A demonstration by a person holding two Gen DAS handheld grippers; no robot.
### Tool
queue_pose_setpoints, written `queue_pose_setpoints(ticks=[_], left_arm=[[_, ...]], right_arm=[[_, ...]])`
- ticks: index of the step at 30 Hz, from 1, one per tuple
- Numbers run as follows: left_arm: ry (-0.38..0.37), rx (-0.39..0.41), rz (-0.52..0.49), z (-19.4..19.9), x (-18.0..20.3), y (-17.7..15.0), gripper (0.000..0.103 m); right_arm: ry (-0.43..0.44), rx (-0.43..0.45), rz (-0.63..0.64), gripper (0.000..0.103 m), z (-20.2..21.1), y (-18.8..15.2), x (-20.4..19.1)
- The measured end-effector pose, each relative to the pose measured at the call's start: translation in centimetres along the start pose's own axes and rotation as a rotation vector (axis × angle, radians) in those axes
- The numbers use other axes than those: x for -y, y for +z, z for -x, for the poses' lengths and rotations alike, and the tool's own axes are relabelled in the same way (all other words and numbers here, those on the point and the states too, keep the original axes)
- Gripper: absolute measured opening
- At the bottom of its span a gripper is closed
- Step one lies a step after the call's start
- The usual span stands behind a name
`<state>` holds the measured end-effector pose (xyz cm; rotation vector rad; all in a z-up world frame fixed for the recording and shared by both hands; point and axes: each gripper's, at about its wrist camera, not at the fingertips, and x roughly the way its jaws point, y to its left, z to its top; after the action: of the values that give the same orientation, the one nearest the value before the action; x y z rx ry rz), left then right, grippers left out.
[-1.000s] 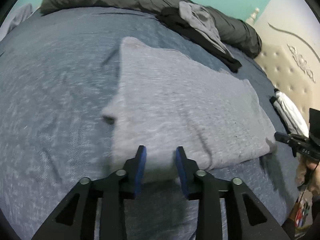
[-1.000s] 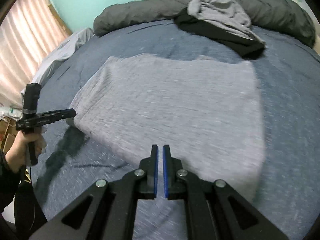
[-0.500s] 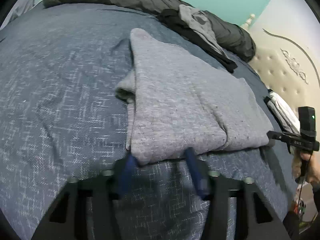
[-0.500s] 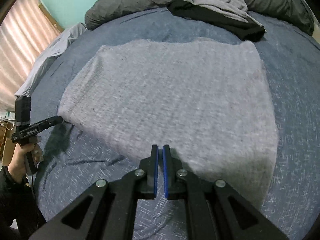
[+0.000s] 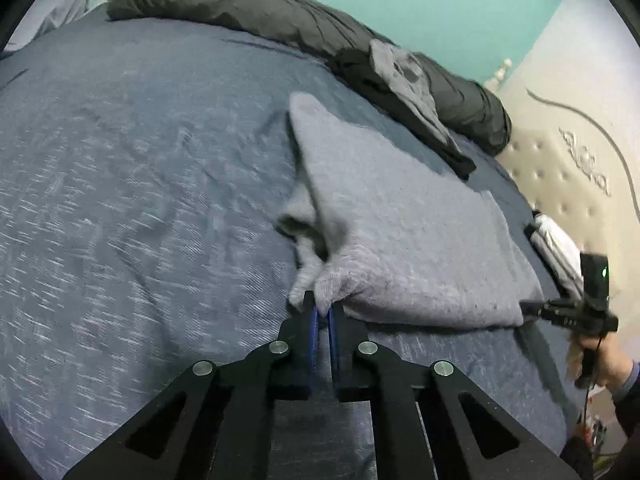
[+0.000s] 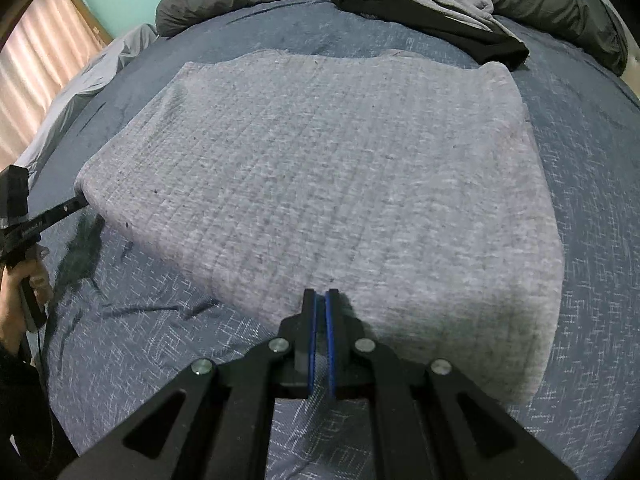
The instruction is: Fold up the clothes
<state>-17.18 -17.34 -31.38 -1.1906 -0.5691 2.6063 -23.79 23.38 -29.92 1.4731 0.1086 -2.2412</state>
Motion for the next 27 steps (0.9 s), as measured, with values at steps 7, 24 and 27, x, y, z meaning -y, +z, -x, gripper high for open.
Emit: queue_pose_setpoints(ticks=[7,24,27], left_arm=[[0.015,-0.057,0.001,-0.2,0.1,-0.1,0.009],[0.002,0.043,0.008,1.7,2.1,0.8,0.035],[-0.012,0.039,-0.001,1.4,2.6,0.8,0.035]], right_arm=[[-0.013,-0.023,0.000,0.004,-0.6,-0.3,-0.2],[0.076,0.036,-0.135,0.004,-3.4,4.2,-5.9],[0.053,0.026,-0.183,0.004,-5.3,2.8,-5.7]])
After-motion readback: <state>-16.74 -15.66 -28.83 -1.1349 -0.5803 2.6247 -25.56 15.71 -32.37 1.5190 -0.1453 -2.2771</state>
